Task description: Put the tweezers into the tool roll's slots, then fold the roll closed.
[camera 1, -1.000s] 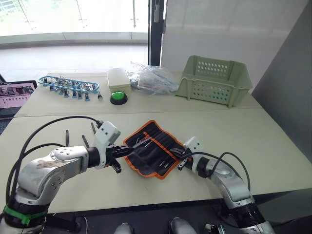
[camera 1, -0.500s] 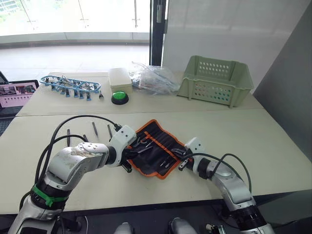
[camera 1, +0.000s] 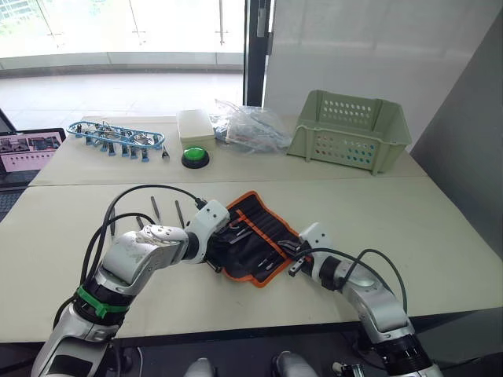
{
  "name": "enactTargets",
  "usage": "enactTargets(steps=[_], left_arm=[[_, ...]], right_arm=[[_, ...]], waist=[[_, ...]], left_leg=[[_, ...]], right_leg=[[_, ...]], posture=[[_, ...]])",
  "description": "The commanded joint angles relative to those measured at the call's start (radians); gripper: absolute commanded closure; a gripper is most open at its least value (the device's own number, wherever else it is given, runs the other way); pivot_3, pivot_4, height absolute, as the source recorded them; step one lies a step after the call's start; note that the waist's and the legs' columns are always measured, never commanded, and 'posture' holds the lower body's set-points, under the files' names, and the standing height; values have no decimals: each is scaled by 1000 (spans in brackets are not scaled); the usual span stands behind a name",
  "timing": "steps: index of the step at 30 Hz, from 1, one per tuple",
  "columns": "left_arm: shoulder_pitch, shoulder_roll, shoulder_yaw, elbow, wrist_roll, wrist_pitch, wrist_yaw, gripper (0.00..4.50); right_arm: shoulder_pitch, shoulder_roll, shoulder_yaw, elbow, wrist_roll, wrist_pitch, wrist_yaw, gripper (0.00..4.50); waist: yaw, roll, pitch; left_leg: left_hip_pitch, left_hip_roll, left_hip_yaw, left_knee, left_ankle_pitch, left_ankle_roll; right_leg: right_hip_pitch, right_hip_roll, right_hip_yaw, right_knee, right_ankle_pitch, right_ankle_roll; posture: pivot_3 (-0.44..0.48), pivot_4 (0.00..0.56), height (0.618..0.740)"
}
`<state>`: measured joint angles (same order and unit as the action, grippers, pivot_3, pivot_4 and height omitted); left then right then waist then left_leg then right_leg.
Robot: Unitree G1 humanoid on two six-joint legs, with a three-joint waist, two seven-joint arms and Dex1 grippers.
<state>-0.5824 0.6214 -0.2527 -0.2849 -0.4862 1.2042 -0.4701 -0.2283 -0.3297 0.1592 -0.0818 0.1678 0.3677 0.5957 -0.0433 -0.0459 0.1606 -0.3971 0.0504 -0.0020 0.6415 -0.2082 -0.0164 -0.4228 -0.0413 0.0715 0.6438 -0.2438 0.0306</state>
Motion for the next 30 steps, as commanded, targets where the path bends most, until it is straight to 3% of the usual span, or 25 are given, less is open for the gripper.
enactTargets(steps=[1, 30], left_arm=[[-28, 4, 11, 0, 30, -15, -8, 4482], [-145, -29, -141, 121, 184, -159, -175, 4482]], right_arm=[[20, 2, 23, -3, -8, 18, 3, 4500], [30, 14, 35, -17, -13, 22, -11, 4500]], waist=[[0, 0, 0], [-1, 0, 0]], left_leg=[[0, 0, 0, 0, 0, 0], [-1, 0, 0, 1, 0, 0]], right_leg=[[0, 0, 0, 0, 0, 0], [0, 0, 0, 0, 0, 0]], posture=[[0, 150, 725], [0, 150, 725]])
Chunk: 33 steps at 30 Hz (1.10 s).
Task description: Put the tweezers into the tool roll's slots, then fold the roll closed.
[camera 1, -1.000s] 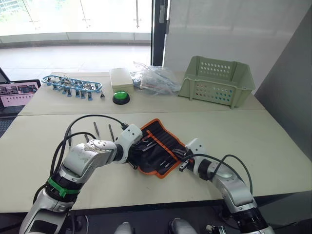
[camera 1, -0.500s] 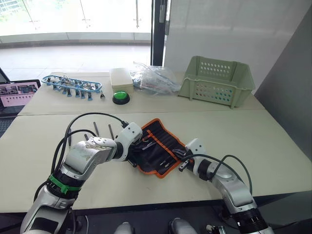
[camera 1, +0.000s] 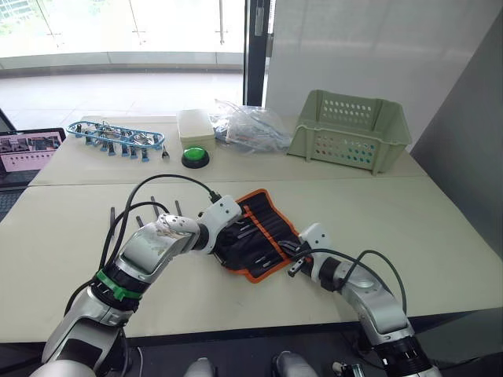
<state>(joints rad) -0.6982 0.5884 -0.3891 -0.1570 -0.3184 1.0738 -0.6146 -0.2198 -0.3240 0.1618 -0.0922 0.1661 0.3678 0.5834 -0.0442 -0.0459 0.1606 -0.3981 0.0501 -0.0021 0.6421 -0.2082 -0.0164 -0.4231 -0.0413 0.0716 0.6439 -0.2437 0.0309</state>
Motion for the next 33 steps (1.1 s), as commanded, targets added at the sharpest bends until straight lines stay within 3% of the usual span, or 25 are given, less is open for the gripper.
enactTargets(steps=[1, 8, 19, 26, 32, 33], left_arm=[[-31, 10, -3, -8, 19, -28, -40, 4482], [-38, 52, -13, 15, 53, -79, -106, 4482], [-126, -104, -99, 302, 207, -326, -137, 4482], [-173, -218, -65, 522, 262, -502, -146, 4482], [-173, -237, -33, 570, 287, -538, -158, 4482], [-167, -234, -18, 561, 283, -539, -157, 4165]], right_arm=[[22, 9, 34, -7, -12, 22, 0, 4500], [30, 9, 34, -14, -10, 23, -4, 4500], [34, -13, 93, -34, -68, 60, -12, 4500], [55, -17, 173, -72, -150, 147, -23, 4500], [69, -2, 191, -85, -169, 206, -23, 4500], [69, 1, 188, -81, -173, 207, -24, 4500]], waist=[[0, 0, 0], [0, 0, 0], [2, 0, 0], [0, 1, -1], [4, -2, -7], [3, -1, -7]], left_leg=[[0, 0, 0, 0, 0, 0], [0, 0, 0, 0, 0, 0], [0, 0, 0, 0, 0, 0], [0, 0, 0, 1, 0, 0], [3, -1, 0, 2, 0, 0], [3, -1, 0, 2, 0, 0]], right_leg=[[0, 0, 0, 0, 0, 0], [0, 0, 0, 0, 0, 0], [0, 0, 0, 0, 0, 0], [0, 0, 0, 1, 0, 0], [4, 0, 0, 1, 0, 1], [4, 0, 0, 1, 0, 1]], posture=[[0, 150, 725], [0, 150, 725], [0, 150, 725], [0, 150, 725], [0, 150, 725], [0, 150, 725]])
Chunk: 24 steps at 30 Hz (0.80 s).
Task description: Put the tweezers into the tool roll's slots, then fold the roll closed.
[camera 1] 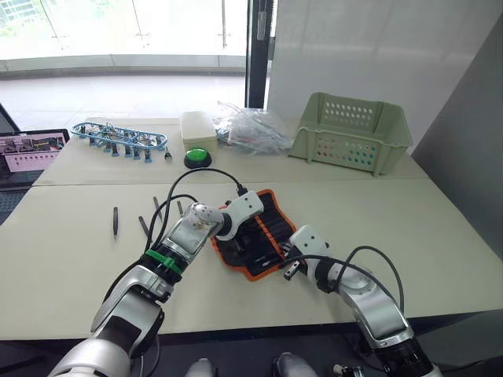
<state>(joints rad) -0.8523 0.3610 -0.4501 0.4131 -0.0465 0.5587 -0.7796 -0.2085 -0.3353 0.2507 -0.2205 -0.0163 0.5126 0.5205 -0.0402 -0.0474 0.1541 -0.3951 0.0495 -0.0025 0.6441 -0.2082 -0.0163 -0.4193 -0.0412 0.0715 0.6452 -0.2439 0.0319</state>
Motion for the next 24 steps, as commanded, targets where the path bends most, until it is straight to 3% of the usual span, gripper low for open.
enactTargets(steps=[1, 7, 13, 20, 24], left_arm=[[-6, -2, 56, -22, 4, -22, 1, 3812], [53, 72, 160, -197, -44, 37, -44, 1894], [288, 265, 442, -588, -226, 215, -84, 49], [737, 321, 808, -783, -237, 92, 12, 49], [984, 254, 1025, -836, -259, 42, 85, 49]], right_arm=[[57, 14, 97, 51, 8, 63, 40, 4500], [54, 22, 91, 62, 7, 58, 40, 4500], [46, 23, 76, 76, 5, 40, 36, 4500], [45, 12, 48, 76, 24, 6, 50, 4500], [41, 7, 28, 84, 44, -10, 58, 4500]], waist=[[-3, 0, 0], [-16, 0, 0], [-30, 1, 0], [-29, -1, -1], [-24, -2, -2]], left_leg=[[0, 0, 0, 0, 0, 0], [0, 1, 0, -1, 0, 0], [0, 2, 0, -3, 0, 0], [4, 2, 1, -3, -1, 0], [4, 3, 2, -4, -1, 0]], right_leg=[[0, 0, 0, 0, 0, 0], [-2, 1, 1, 1, 0, -1], [-2, 1, 1, 1, -1, -2], [0, 0, 0, 1, -2, -2], [-1, -2, -1, 1, -3, -4]], posture=[[0, 150, 725], [0, 150, 725], [0, 150, 725], [0, 150, 725], [0, 150, 725]])
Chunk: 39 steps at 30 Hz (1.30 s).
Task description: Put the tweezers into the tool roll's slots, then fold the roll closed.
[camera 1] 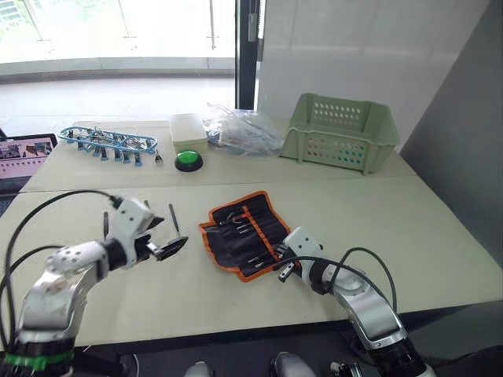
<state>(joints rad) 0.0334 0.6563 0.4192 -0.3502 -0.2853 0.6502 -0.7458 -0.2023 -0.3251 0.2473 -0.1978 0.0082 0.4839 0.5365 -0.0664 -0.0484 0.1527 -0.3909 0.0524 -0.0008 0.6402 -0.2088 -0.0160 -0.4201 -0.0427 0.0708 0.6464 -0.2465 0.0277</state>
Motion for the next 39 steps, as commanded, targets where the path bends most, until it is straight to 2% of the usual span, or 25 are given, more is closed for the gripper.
enactTargets(steps=[1, 4, 8, 11, 14, 19, 24, 28, 33, 39], left_arm=[[149, -69, 209, -87, -45, -48, 59, 49], [259, -149, 310, -129, -102, -65, 84, 49], [458, -300, 431, -182, -132, -171, 120, 49], [553, -375, 448, -238, -149, -209, 148, 49], [590, -404, 425, -282, -162, -196, 191, 49], [528, -396, 347, -282, -162, -142, 286, 49], [430, -369, 271, -216, -109, -94, 391, 49], [182, -344, 172, -45, -42, -62, 520, 49], [16, -318, 89, 151, 13, -92, 558, 49], [-125, -289, 52, 320, 50, -94, 605, 49]], right_arm=[[34, -4, 27, 65, 24, 15, 44, 4500], [33, -4, 11, 77, 36, 7, 47, 4500], [33, -6, -7, 97, 51, -12, 58, 4500], [28, -13, -12, 109, 61, -18, 69, 4500], [16, -18, -13, 120, 66, -19, 82, 4500], [-4, -14, -9, 135, 62, -22, 99, 4500], [-7, -11, -13, 131, 59, -19, 100, 4500], [-5, -2, -21, 125, 54, -17, 89, 4500], [-10, 14, -21, 123, 48, -19, 72, 4500], [-12, 20, -26, 114, 49, -14, 59, 4500]], waist=[[3, -2, -1], [7, -2, -1], [10, -4, -2], [16, -6, -2], [24, -6, -2], [22, -6, -2], [17, -7, -2], [24, -7, -3], [22, -7, -5], [24, 0, -7]], left_leg=[[0, 0, 0, 0, 0, 0], [0, 0, 1, 0, 0, 0], [1, 1, 1, 0, -1, -1], [1, 1, 1, 0, -3, -6], [3, 1, 1, 0, -6, -10], [3, 1, 0, 0, -7, -11], [3, 1, 1, 0, -7, -11], [3, 1, 0, 0, -3, -5], [3, 0, 0, 0, -3, -5], [5, 0, -1, 0, -3, -5]], right_leg=[[0, 0, 0, 0, 0, -1], [0, -2, -1, -1, -4, -7], [0, -2, 0, -1, -5, -8], [0, -2, -1, -3, -6, -9], [-2, -2, -1, -6, -6, -9], [-2, -2, 0, -9, -6, -9], [-1, -1, 0, -7, -6, -9], [0, 0, -1, -3, -6, -9], [1, 1, 0, -2, -5, -9], [2, 1, -1, 0, -3, -5]], posture=[[0, 150, 725], [0, 150, 725], [0, 150, 725], [0, 150, 725], [0, 150, 725], [0, 150, 725], [0, 150, 725], [0, 150, 725], [0, 150, 725], [0, 150, 725]])
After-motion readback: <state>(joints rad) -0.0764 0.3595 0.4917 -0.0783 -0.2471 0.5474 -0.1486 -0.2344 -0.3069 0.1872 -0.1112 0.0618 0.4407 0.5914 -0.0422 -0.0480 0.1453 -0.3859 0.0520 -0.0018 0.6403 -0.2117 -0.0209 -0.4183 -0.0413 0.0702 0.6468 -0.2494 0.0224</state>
